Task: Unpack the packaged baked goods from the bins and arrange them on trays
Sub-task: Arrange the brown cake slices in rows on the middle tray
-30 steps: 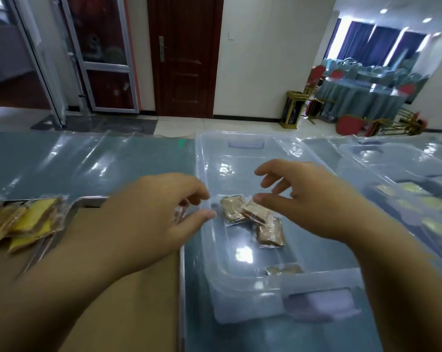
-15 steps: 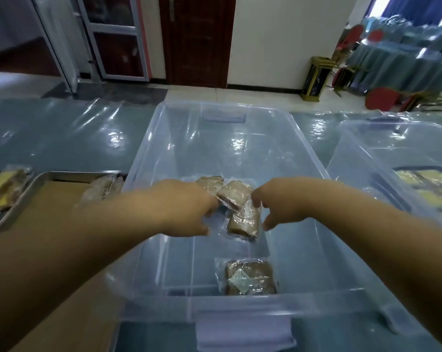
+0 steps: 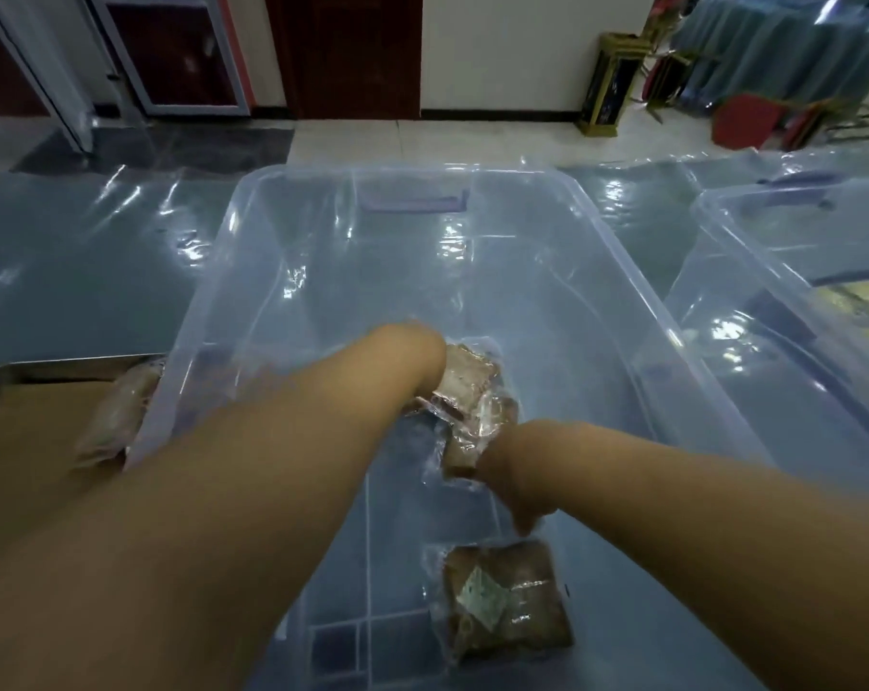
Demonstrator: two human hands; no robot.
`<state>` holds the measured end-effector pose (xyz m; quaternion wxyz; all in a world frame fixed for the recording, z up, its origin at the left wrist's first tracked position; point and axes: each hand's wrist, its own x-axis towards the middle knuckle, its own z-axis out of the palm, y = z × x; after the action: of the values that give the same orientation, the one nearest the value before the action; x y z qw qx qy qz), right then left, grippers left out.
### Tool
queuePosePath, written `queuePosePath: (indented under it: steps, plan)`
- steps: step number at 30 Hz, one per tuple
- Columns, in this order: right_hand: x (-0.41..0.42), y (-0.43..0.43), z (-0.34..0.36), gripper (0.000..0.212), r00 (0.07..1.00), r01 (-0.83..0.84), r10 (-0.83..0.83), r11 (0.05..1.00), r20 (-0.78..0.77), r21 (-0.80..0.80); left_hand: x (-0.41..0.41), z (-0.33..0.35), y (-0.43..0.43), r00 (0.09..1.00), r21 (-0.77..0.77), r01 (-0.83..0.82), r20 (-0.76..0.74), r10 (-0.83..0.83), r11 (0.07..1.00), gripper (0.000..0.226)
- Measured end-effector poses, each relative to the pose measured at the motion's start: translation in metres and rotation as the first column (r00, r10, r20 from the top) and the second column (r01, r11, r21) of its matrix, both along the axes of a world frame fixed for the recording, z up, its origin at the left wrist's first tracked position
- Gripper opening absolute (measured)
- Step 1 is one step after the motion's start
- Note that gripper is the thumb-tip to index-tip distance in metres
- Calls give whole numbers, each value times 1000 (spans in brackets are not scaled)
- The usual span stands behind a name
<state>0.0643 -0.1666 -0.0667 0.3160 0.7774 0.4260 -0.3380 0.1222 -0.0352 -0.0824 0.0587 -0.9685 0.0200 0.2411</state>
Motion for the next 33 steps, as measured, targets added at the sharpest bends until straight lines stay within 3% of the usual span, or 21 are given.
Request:
queuePosePath:
  steps: [4, 7, 10, 16, 21, 24, 30, 33]
  plan:
    - [-8, -1, -23, 50, 997, 34, -37, 998, -60, -49, 12, -25, -9, 994, -109, -106, 1, 106, 988, 40]
    - [-16, 0, -38, 53, 991, -11, -6, 992, -133, -123, 11, -42, -14, 993, -108, -115, 7, 117, 987, 49]
    - [-20, -2, -45, 52, 987, 0, -16, 995, -162, -96, 14, -46, -15, 987, -137, -160, -5, 161, 978, 52]
    - [-28, -7, -48, 38, 995, -6, 2, 999, -100, -49, 18, -36, -2, 968, -118, -250, -23, 249, 961, 70]
    - [-19, -6, -38, 35, 994, 56, -62, 997, -89, -61, 17, -10, 20, 974, -52, -223, 24, 225, 973, 58]
    - [-5, -5, -26, 36, 980, 184, -183, 983, -80, 6, 16, -7, 35, 973, -6, -230, 30, 230, 973, 49]
    - [42, 2, -11, 27, 959, 269, -283, 928, 19, 258, 12, -30, 36, 960, 143, -175, -194, 201, 974, 58]
    - [64, 15, -15, 15, 951, 269, -302, 911, 63, 313, 13, -42, 39, 928, 101, -319, -170, 332, 942, 66]
